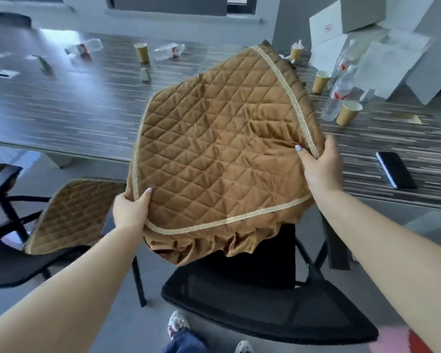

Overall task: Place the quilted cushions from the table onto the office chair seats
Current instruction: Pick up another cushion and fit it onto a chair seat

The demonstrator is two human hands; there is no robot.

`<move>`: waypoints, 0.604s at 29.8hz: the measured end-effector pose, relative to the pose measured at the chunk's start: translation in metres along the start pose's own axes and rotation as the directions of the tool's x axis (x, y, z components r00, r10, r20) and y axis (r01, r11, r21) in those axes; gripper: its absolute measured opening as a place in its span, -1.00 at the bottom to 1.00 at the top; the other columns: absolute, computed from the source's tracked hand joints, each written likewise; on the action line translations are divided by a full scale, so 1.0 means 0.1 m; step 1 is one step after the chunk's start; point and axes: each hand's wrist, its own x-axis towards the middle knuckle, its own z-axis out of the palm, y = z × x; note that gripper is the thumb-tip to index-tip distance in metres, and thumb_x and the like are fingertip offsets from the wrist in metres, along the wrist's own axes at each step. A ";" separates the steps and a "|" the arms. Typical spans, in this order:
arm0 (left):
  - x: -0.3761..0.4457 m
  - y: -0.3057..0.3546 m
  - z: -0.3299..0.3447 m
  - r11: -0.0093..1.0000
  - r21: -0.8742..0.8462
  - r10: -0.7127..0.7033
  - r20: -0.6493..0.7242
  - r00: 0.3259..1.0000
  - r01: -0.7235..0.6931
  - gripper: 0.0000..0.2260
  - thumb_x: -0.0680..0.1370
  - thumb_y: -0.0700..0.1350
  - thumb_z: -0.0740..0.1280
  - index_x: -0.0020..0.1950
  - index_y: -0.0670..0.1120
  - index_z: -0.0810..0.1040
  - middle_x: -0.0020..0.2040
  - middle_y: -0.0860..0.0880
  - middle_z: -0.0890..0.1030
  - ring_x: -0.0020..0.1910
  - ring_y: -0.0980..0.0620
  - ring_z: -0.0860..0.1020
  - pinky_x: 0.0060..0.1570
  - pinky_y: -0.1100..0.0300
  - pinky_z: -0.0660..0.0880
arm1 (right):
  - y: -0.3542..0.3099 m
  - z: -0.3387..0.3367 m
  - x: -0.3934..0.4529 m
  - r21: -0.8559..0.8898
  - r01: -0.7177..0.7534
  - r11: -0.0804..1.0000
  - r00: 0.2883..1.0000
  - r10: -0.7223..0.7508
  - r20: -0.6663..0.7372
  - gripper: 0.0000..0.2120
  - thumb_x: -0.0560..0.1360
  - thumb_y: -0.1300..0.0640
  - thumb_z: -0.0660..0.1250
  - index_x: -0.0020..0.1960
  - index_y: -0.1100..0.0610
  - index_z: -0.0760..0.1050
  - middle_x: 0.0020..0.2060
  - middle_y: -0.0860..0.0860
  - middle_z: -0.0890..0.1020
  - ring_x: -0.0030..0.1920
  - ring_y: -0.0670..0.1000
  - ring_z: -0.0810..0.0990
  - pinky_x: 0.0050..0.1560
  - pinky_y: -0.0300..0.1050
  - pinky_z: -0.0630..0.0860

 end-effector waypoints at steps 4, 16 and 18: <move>-0.12 0.09 -0.14 0.998 -0.060 -0.011 -0.082 0.997 0.006 -0.35 0.29 0.24 0.39 0.24 -0.14 0.51 0.12 -0.13 0.62 0.10 -0.16 0.59 0.15 -0.12 0.52 | -0.32 -0.11 0.15 0.085 0.147 0.985 0.989 -0.149 0.019 -0.70 0.48 0.12 0.39 0.12 0.24 0.44 -0.05 0.00 0.55 -0.05 -0.01 0.49 -0.07 -0.24 0.35; -0.87 1.52 -0.06 0.316 0.304 0.941 0.024 0.339 -0.899 -0.50 0.43 0.02 0.44 0.34 -0.04 0.45 0.32 -0.12 0.42 0.35 -0.10 0.32 0.39 -0.11 0.24 | -0.70 -0.34 0.14 -0.052 0.701 0.712 0.706 -0.681 0.197 -0.73 0.43 0.20 0.44 0.09 0.23 0.50 -0.12 0.06 0.62 -0.14 0.09 0.58 -0.18 -0.21 0.34; -0.96 1.72 -0.06 0.032 0.410 0.982 0.157 0.105 -0.911 -0.46 0.43 0.07 0.42 0.37 -0.03 0.43 0.36 -0.14 0.43 0.38 -0.13 0.31 0.42 -0.20 0.17 | -0.71 -0.39 0.17 -0.118 0.780 0.615 0.623 -0.746 0.234 -0.74 0.41 0.20 0.43 0.06 0.21 0.50 -0.12 0.11 0.64 -0.09 0.18 0.61 -0.10 -0.09 0.43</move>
